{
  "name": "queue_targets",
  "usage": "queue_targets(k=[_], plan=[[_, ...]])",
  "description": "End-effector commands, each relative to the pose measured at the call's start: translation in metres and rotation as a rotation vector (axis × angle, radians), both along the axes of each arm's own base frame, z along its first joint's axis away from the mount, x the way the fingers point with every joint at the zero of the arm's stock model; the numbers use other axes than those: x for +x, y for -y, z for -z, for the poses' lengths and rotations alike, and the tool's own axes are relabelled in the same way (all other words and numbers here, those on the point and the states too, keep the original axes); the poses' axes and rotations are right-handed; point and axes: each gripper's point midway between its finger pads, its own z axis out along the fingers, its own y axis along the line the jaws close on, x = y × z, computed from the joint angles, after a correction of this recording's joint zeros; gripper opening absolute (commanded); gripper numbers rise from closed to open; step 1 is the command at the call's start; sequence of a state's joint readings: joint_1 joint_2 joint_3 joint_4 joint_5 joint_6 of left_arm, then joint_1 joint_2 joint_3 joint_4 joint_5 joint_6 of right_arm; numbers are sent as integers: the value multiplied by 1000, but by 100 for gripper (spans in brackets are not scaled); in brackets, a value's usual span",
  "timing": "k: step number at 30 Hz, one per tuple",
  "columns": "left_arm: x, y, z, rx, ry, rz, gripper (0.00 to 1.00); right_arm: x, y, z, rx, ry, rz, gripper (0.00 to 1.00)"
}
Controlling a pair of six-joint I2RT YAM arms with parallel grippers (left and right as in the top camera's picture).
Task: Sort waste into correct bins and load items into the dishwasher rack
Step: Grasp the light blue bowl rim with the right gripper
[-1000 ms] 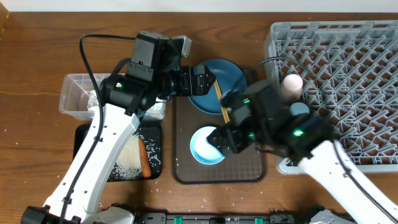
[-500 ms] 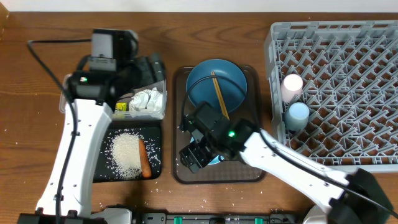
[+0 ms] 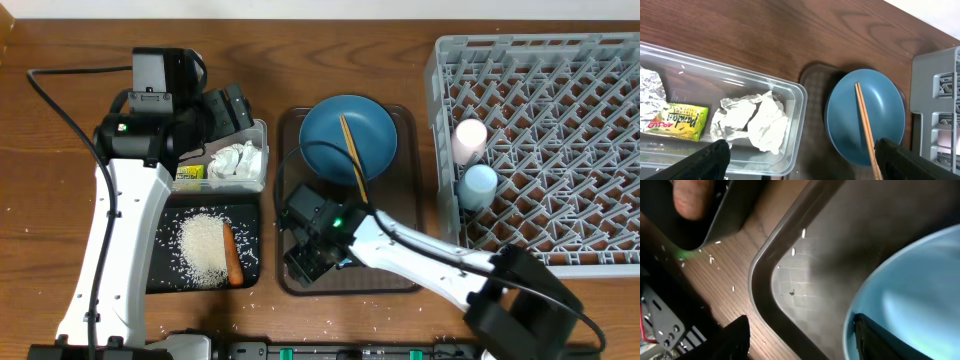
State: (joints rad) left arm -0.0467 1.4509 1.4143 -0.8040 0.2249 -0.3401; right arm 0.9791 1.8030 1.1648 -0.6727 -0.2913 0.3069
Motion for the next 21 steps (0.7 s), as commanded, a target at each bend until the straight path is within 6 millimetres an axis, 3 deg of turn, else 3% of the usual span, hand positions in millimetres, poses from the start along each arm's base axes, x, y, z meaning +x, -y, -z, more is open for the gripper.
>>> queue_targets(k=[1, 6, 15, 21], plan=[[-1, -4, -6, 12, 19, -14, 95, -3, -6, 6, -6, 1, -12, 64], [-1, -4, -6, 12, 18, -15, 95, 3, -3, 8, -27, 33, -2, 54], [-1, -4, -6, 12, 18, -15, 95, 6, -1, 10, -42, 49, 4, 25], [-1, -4, -6, 12, 18, -15, 95, 7, 1, 10, -52, 56, 7, 18]])
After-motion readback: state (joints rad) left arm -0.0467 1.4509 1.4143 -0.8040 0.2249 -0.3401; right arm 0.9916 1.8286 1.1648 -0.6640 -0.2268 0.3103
